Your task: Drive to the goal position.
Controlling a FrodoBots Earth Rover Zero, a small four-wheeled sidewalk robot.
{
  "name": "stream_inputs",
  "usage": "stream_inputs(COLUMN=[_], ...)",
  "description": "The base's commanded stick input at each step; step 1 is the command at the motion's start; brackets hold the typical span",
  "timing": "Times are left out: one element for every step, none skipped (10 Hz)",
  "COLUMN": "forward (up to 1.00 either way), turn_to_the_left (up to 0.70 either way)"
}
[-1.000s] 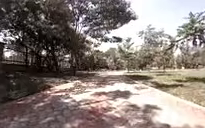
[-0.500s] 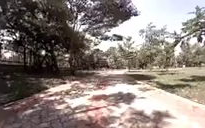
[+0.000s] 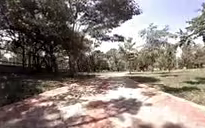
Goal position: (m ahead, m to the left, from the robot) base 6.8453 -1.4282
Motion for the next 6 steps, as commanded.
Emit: stream_inputs(forward=[0.70, 0.70, 0.70, 0.70, 0.70, 0.70], turn_to_the_left=[0.00, 0.00, 0.00, 0.00, -0.35, -0.35])
